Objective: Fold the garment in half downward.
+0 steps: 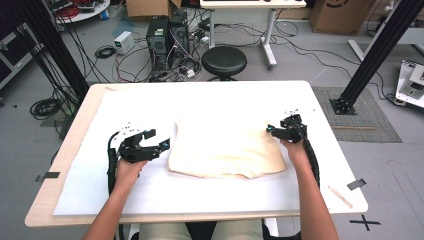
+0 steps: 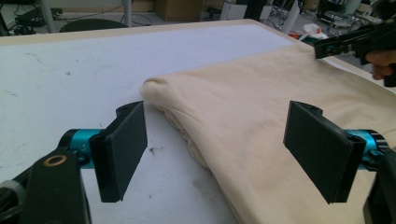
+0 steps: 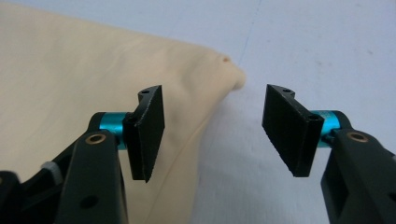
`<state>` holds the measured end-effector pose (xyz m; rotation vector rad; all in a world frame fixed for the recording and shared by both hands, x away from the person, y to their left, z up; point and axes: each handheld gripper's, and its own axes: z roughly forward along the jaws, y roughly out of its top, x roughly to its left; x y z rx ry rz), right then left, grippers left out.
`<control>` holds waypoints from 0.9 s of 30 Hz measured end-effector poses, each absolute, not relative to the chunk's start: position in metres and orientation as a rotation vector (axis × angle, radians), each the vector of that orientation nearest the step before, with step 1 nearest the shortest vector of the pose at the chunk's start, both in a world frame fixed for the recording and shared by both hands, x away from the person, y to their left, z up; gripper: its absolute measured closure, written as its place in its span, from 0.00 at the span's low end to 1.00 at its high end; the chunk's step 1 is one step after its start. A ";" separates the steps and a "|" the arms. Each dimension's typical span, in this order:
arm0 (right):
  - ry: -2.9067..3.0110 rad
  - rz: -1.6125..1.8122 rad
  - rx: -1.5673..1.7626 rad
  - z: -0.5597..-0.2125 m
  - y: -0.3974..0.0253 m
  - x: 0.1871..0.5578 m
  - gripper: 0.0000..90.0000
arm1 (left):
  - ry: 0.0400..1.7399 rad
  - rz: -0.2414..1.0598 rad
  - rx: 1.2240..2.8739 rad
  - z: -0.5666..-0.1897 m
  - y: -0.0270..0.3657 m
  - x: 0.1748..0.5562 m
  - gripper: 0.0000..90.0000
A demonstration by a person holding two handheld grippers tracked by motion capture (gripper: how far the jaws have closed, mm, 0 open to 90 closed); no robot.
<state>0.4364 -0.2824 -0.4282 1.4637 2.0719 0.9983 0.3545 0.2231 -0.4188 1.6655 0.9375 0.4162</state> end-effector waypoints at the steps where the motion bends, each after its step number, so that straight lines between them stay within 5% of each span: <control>1: 2.077 0.989 1.493 -0.433 -0.281 0.447 0.47 | 0.934 0.418 1.666 -0.419 0.223 0.355 0.24; 5: 2.164 1.009 1.490 -0.448 -0.275 0.465 0.71 | 0.923 0.425 1.663 -0.421 0.223 0.358 0.24; 6: 2.176 1.015 1.464 -0.447 -0.274 0.466 0.91 | 0.925 0.429 1.664 -0.421 0.223 0.358 0.24; 11: 2.121 0.920 1.445 -0.441 -0.276 0.464 0.94 | 0.919 0.438 1.669 -0.421 0.224 0.358 0.24; 13: 2.117 0.937 1.443 -0.439 -0.276 0.462 0.87 | 0.890 0.478 1.680 -0.421 0.224 0.357 0.24; 15: 2.098 0.982 1.459 -0.434 -0.277 0.459 0.46 | 0.870 0.518 1.678 -0.419 0.225 0.355 0.24; 18: 2.073 1.019 1.430 -0.423 -0.283 0.444 0.30 | 0.898 0.478 1.662 -0.418 0.228 0.355 0.24; 20: 2.053 1.083 1.399 -0.416 -0.289 0.432 0.23 | 0.916 0.478 1.676 -0.417 0.230 0.354 0.24; 27: 2.079 1.149 1.239 -0.408 -0.300 0.377 0.23 | 0.914 0.448 1.650 -0.414 0.237 0.352 0.23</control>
